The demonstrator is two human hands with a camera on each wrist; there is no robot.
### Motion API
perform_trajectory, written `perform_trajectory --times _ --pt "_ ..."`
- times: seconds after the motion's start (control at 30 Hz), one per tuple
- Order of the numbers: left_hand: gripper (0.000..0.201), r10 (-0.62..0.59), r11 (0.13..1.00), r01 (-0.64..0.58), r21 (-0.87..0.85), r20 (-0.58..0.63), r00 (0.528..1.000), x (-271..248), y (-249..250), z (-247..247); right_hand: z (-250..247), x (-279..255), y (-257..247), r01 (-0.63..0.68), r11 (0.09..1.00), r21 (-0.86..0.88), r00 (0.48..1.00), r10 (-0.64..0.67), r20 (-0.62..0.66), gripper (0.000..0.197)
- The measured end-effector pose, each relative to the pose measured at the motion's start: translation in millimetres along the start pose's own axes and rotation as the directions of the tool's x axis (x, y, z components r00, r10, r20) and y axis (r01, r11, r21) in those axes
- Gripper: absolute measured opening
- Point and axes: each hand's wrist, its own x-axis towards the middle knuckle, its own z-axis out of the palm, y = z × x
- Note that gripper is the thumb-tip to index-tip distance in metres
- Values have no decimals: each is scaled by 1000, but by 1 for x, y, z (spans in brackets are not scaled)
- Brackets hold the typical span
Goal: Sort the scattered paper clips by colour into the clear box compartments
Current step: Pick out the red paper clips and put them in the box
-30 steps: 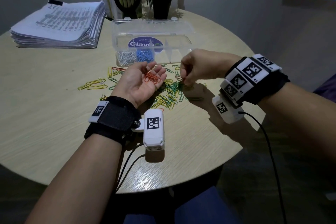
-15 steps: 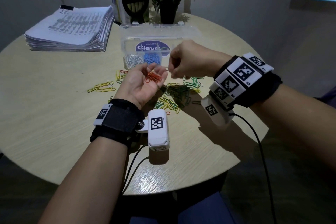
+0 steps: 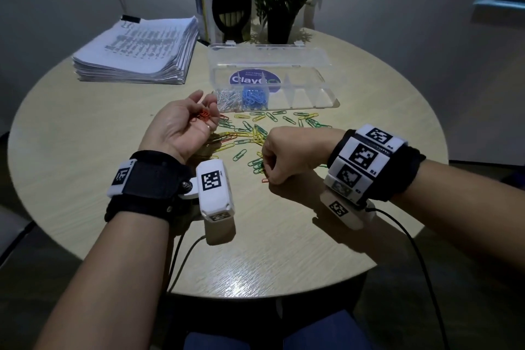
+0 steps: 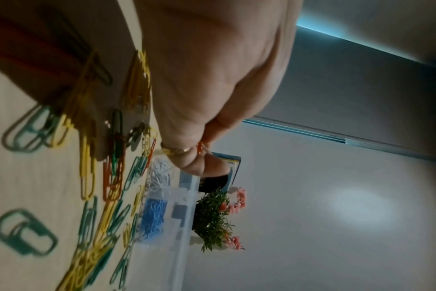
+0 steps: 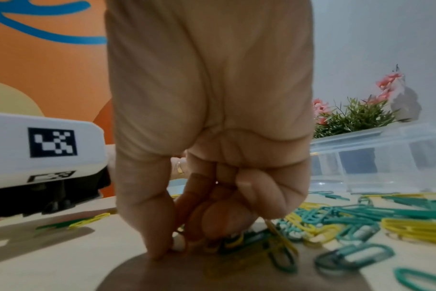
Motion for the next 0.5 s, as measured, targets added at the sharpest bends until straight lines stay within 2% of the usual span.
perform_trajectory --times 0.1,0.2,0.33,0.5 --pt "23 -6 999 5 -38 -30 1000 4 2 -4 -9 1 -3 14 1000 2 1000 -14 -11 3" --pt "23 -6 998 2 -68 -48 999 8 1 -9 -23 13 -7 42 996 83 993 -33 -113 8" --pt "27 21 990 -29 -138 -63 998 12 0 -9 -29 47 -17 56 996 70 965 -36 -261 17" --pt "27 20 985 -30 -170 -61 998 12 1 -10 -26 79 -33 66 997 -37 964 -73 -254 20"
